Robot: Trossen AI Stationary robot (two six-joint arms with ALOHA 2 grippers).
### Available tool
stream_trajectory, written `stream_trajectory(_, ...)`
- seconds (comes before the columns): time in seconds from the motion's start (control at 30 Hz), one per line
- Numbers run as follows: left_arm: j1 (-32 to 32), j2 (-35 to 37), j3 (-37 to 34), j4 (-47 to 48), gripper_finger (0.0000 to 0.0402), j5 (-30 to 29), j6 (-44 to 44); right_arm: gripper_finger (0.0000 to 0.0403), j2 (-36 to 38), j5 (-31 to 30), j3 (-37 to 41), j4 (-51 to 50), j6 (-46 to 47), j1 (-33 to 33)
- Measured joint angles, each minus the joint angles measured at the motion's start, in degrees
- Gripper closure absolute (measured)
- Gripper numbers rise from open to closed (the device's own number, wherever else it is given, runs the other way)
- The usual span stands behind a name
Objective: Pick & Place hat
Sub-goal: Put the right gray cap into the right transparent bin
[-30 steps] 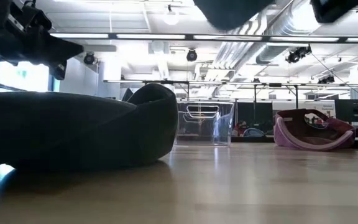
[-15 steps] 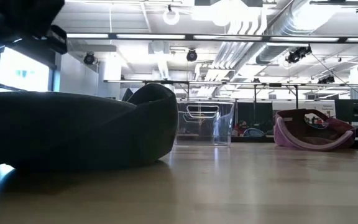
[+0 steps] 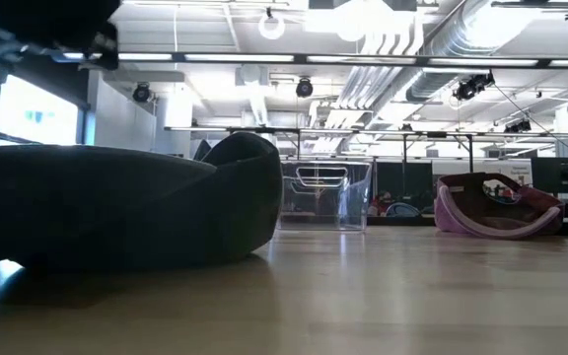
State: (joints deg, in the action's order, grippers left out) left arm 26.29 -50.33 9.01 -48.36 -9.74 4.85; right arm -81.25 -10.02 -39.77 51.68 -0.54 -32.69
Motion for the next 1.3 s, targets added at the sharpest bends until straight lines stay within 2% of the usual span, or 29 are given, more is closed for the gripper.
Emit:
stream_trajectory(0.13, -0.1, -13.35, 9.72, 0.78, 0.0214, 0.06, 0.06, 0.0395, 0.0, 1.58, 0.0, 0.33, 0.07, 1.3)
stream_trajectory(0.3, -1.24, -26.66, 21.78, 0.29, 0.0146, 6.87, 0.04, 0.0388, 0.0, 3.39, 0.0, 0.39, -0.31, 1.58)
stream_trajectory(0.43, -2.51, -33.44, 28.01, 0.15, 0.013, 8.72, 0.78, 0.0395, 0.0, 4.55, 0.02, -0.44, -0.91, 1.51)
stream_trajectory(0.57, -3.09, -35.92, 30.35, -0.69, 0.0135, 9.37, 1.09, 0.0395, 0.0, 4.61, 0.09, -2.19, -1.0, 1.07)
stream_trajectory(0.73, -3.05, -35.89, 30.34, -4.79, 0.0155, 11.44, 2.25, 0.0385, 0.0, 2.77, 0.11, -4.2, -1.18, -0.34)
stream_trajectory(0.83, -3.03, -35.89, 30.32, -5.57, 0.0181, 11.78, 2.27, 0.0393, 0.0, 1.09, 0.22, -4.31, -2.52, -1.02)
stream_trajectory(0.97, -3.08, -35.89, 30.37, -5.56, 0.024, 10.67, 2.29, 0.0395, 0.0, 0.79, 0.22, -4.31, -2.61, -1.11)
stream_trajectory(1.13, -3.02, -36.69, 31.28, -4.95, 0.0323, 10.91, 2.46, 0.0378, 0.02, 0.34, 0.22, -4.16, -2.47, -1.18)
stream_trajectory(1.23, -2.88, -36.72, 32.18, -2.23, 0.0375, 13.81, 3.27, 0.0374, 0.07, -0.12, 0.22, -4.35, -2.29, -1.2)
stream_trajectory(1.3, -2.85, -36.69, 33.26, 2.13, 0.0392, 14.02, 3.91, 0.0372, 0.15, -1.12, 0.22, -5.86, -1.69, -1.21)
